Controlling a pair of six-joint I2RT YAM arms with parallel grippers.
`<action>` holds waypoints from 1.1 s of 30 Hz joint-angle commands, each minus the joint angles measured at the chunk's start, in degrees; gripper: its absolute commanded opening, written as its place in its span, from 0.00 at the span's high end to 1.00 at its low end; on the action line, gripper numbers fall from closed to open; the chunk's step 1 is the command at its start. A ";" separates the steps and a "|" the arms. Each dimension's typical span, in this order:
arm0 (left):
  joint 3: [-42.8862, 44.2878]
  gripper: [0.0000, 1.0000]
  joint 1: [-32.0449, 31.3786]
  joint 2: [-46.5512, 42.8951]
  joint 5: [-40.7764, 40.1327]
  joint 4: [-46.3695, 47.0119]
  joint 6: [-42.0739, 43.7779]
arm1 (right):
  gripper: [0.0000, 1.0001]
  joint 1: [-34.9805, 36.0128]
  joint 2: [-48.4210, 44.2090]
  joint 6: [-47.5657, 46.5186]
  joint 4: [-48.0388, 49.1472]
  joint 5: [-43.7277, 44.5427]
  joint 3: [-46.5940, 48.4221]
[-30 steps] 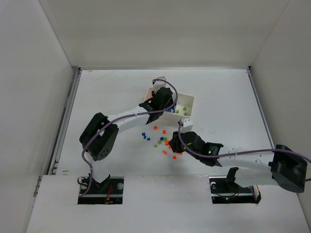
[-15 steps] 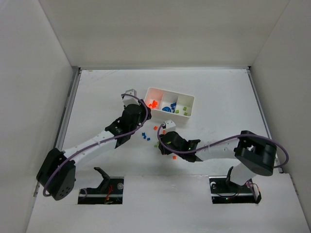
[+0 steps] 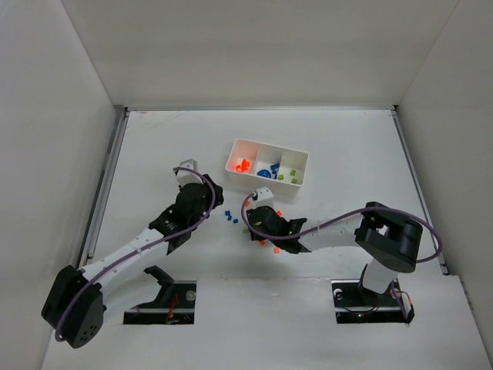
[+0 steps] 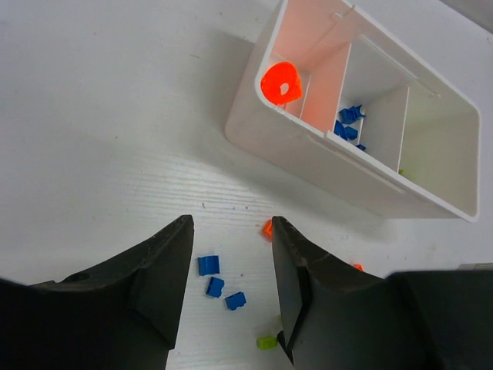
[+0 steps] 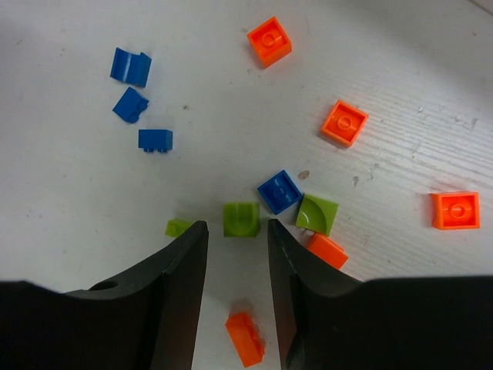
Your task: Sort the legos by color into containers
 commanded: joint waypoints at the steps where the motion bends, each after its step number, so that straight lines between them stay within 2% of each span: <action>1: -1.42 0.58 0.46 -2.69 1.06 -1.68 -0.79 | 0.57 -0.18 0.32 -0.30 -0.29 4.11 2.07; 3: -2.47 0.58 0.37 -3.57 0.98 -2.83 -0.80 | 0.59 -0.18 0.50 -0.65 0.15 4.20 2.07; 9: -4.14 0.58 0.02 -5.24 1.07 -5.73 -1.67 | 0.77 -0.18 -0.38 -0.21 0.32 2.36 2.50; 14: -4.32 0.62 -1.65 -4.20 1.24 -6.17 -2.29 | 0.78 -1.14 -9.58 -1.35 0.15 0.69 2.42; 17: -4.50 0.64 -4.98 -2.62 -0.16 -4.68 -2.55 | 0.78 -5.09 -16.36 -3.63 0.24 -0.45 2.07; 22: -2.30 0.65 -11.83 1.69 -1.65 -2.14 -1.94 | 0.78 -14.40 -22.35 -6.18 -0.47 -0.98 1.89; 27: 0.50 0.63 -16.94 8.27 -2.63 1.65 -0.54 | 0.77 -23.64 -19.55 -8.12 -0.12 -2.21 5.75; 33: 3.93 0.62 -20.28 17.06 -2.63 6.31 1.75 | 0.77 -27.69 -11.64 -10.05 -0.11 -1.51 11.29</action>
